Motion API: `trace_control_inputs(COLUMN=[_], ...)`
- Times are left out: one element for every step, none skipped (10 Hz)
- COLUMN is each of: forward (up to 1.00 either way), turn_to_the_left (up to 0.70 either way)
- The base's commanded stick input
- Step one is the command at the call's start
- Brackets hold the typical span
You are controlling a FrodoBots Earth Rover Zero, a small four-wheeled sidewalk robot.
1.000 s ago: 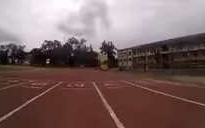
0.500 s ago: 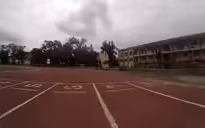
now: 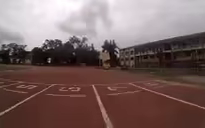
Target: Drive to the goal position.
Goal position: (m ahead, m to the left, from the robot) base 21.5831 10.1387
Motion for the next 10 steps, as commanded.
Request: trace_control_inputs(forward=[0.7, 0.7, 0.7, 0.7, 0.7, 0.7, 0.7, 0.7, 0.7, 0.7], turn_to_the_left=[0.0, 0.0, 0.0, 0.0, 0.0, 0.0, 0.0, 0.0, 0.0, 0.0])
